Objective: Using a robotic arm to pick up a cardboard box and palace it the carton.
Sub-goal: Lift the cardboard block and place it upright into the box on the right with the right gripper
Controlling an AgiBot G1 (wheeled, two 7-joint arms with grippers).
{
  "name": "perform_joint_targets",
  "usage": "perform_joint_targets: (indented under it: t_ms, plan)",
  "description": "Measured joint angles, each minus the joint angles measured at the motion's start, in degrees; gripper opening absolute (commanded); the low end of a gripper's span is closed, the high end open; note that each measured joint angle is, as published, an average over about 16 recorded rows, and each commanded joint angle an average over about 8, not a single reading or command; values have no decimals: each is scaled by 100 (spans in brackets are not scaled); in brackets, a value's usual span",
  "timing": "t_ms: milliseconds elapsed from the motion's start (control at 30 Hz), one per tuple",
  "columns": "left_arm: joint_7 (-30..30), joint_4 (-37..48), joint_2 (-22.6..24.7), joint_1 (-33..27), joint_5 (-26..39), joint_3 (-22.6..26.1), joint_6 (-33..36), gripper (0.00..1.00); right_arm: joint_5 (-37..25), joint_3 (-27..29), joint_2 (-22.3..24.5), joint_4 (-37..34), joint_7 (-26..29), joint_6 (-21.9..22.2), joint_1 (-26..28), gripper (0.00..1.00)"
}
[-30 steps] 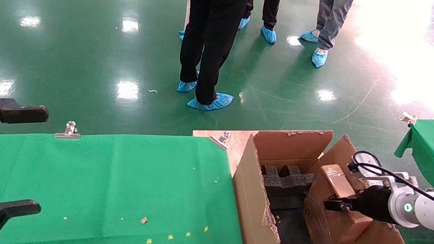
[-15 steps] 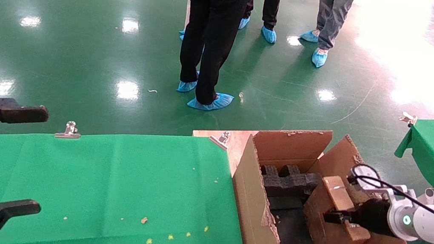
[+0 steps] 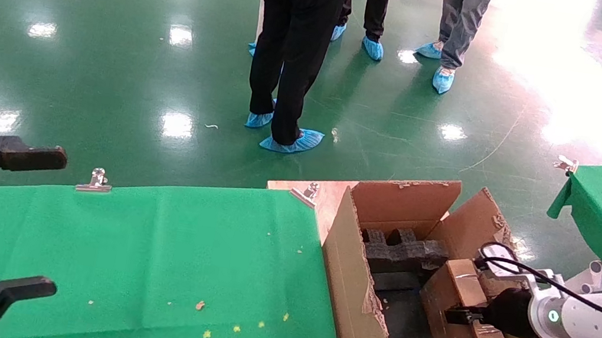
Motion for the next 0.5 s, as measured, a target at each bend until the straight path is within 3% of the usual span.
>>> perform_joint_targets:
  t_ms: [67, 100, 133, 500]
  plan:
    - [0, 0, 0, 0, 0, 0, 0, 100, 17, 4, -26, -34, -21, -19, -20, 88]
    - [0, 0, 0, 0, 0, 0, 0, 100, 24, 6, -37, -47, -30, -28, -27, 98]
    - [0, 0, 0, 0, 0, 0, -1, 100, 30, 8, -45, -57, -38, -36, -33, 100]
    - [0, 1, 0, 1, -1, 0, -1, 100, 34, 11, -48, -59, -50, -59, -28, 100]
